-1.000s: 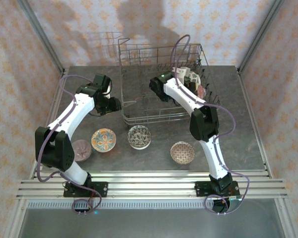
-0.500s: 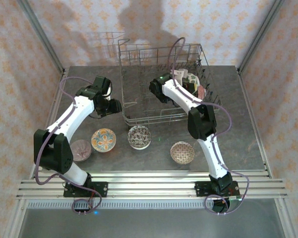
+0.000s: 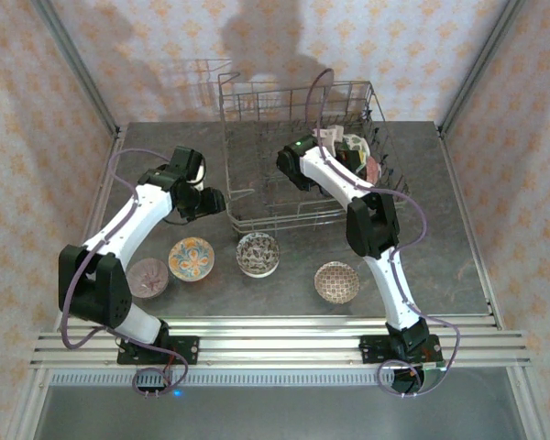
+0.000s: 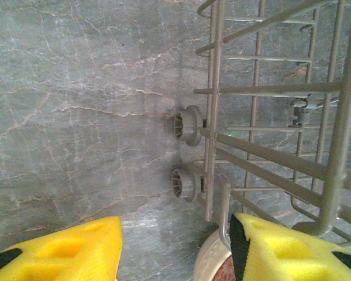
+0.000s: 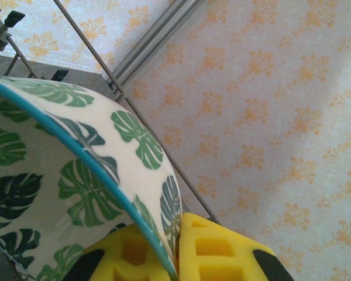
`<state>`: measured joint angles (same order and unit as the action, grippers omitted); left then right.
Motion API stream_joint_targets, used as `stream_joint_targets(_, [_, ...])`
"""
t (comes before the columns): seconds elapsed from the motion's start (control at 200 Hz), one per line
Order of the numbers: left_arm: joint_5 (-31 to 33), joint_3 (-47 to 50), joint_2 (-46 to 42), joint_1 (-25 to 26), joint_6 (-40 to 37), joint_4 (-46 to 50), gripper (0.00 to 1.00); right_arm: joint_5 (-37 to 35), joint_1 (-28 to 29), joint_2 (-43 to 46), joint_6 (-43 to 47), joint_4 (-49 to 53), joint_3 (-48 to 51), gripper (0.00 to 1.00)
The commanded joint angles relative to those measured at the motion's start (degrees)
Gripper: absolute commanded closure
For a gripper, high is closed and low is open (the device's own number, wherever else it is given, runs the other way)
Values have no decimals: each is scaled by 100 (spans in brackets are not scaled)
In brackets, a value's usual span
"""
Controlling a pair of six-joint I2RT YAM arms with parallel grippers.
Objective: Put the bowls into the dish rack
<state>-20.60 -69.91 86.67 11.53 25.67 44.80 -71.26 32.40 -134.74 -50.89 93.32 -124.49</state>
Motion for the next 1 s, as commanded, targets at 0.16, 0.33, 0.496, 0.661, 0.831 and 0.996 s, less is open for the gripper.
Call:
stream_joint_targets(0.16, [-335,612,-220,201,177,-15,49,-619,-338,-72,157,872,-5,100])
stream_joint_targets(0.33, [-478,667,-205,232,245,-120,49,-775,-297,-157,315,872,-181,100])
stream_joint_targets(0.496, [-487,677,-186,236,281,-198,49,-804,-287,-276,432,872,-218,100])
stream_joint_targets(0.661, [-489,628,-194,238,266,-175,49,-687,-226,-507,388,872,-278,100])
stream_joint_targets(0.831, [-406,447,-274,236,217,-47,49,-469,-177,-611,219,867,-212,100])
stream_joint_targets(0.996, [-327,165,-291,236,110,188,49,-193,-93,-564,31,870,-35,100])
